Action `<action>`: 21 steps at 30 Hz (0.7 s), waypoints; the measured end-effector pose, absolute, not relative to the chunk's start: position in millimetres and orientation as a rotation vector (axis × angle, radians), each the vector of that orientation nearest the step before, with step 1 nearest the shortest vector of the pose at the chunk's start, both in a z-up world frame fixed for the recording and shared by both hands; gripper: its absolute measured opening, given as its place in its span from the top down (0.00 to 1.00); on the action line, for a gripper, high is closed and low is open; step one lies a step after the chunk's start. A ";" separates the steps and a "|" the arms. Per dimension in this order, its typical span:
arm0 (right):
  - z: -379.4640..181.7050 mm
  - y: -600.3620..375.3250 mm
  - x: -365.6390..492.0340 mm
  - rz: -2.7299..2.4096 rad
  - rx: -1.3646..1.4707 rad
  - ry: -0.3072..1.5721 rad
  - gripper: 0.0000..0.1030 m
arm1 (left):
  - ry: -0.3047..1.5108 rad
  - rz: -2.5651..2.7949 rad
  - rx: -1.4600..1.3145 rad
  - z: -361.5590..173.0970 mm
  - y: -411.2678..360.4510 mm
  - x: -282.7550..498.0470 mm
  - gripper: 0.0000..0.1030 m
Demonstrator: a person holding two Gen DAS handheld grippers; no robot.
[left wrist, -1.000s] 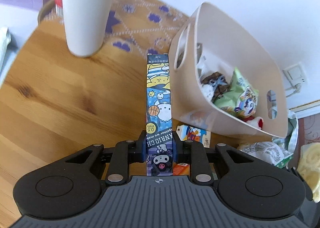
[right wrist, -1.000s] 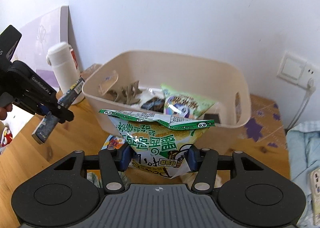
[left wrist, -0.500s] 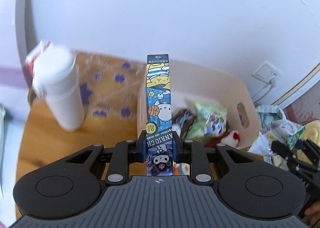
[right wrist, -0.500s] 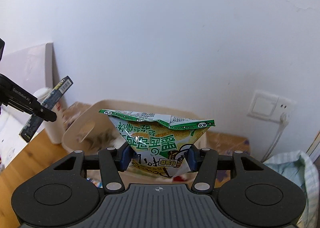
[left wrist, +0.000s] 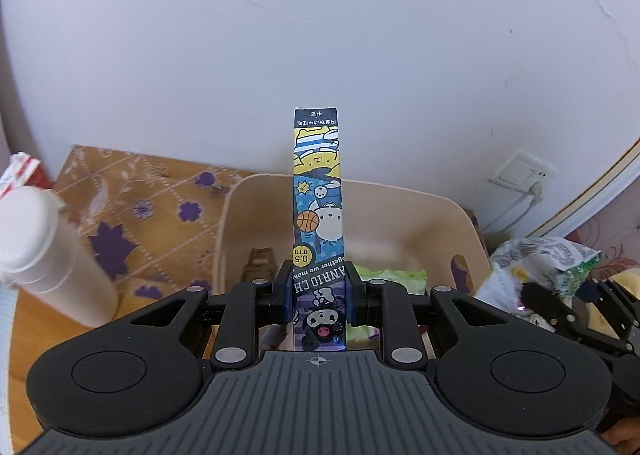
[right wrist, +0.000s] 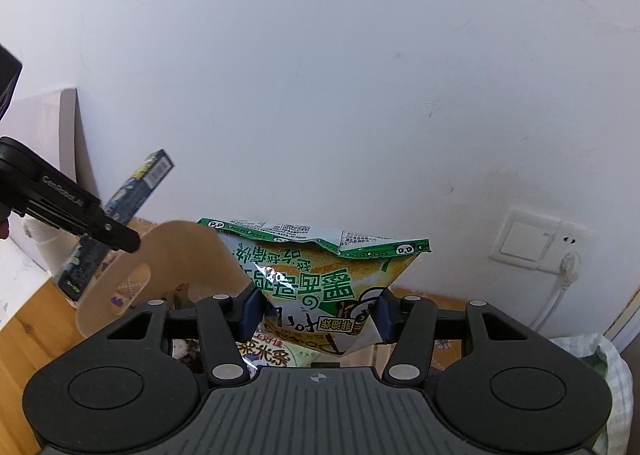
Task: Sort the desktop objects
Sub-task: 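Carry the candy box and chip bag into the basket and release both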
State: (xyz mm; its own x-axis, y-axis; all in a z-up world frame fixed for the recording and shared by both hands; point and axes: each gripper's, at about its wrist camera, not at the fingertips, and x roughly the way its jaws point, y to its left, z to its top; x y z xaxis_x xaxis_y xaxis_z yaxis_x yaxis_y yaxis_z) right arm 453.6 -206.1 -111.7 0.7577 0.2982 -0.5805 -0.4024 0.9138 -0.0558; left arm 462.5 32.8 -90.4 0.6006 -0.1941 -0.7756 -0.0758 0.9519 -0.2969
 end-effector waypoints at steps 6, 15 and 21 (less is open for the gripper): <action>-132.5 -197.7 468.0 0.386 -0.214 0.647 0.50 | 0.972 -0.079 -0.261 -112.8 10.4 480.0 0.77; -160.3 -184.7 485.7 0.384 -0.289 0.744 0.37 | 1.068 -0.082 -0.142 -152.6 -7.3 492.9 0.77; -155.9 -189.8 475.5 0.379 -0.305 0.709 0.21 | 1.097 -0.106 -0.163 -157.8 -1.9 489.7 0.52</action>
